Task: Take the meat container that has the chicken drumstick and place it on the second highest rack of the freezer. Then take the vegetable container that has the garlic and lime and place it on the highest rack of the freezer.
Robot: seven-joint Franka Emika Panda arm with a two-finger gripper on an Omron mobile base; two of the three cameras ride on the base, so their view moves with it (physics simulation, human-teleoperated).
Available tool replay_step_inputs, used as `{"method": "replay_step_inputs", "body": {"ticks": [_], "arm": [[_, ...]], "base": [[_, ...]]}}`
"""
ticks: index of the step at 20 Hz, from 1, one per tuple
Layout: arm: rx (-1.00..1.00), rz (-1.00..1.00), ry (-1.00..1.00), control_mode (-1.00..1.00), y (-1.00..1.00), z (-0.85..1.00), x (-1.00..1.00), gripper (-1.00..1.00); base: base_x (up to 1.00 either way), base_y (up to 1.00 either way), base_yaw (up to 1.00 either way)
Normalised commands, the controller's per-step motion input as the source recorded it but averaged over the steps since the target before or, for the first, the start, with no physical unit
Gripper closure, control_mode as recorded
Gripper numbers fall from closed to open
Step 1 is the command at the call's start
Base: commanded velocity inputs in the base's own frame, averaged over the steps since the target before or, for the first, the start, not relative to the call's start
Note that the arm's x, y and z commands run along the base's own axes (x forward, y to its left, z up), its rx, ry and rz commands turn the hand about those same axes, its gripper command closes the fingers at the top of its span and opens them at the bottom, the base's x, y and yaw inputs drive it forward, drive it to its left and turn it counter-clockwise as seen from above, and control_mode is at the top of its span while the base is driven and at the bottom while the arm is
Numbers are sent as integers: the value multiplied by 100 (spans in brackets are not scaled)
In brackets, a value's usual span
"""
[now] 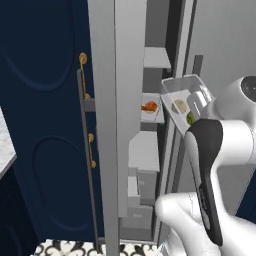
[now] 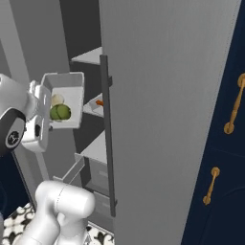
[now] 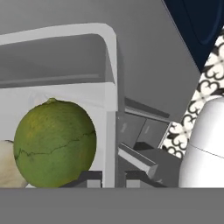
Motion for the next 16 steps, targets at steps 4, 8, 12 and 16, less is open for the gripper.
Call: {"method": "replay_step_inputs", "body": {"ticks": [4, 8, 12, 16], "arm": [[0, 0, -2, -100, 0, 43, 41, 100], [0, 0, -1, -100, 1, 28, 58, 100], [0, 0, -1, -100, 1, 11, 61, 100], [0, 4, 0, -100, 0, 0, 69, 100]], "base": [[0, 0, 0], [0, 0, 0], [0, 0, 0], [0, 0, 0]]}}
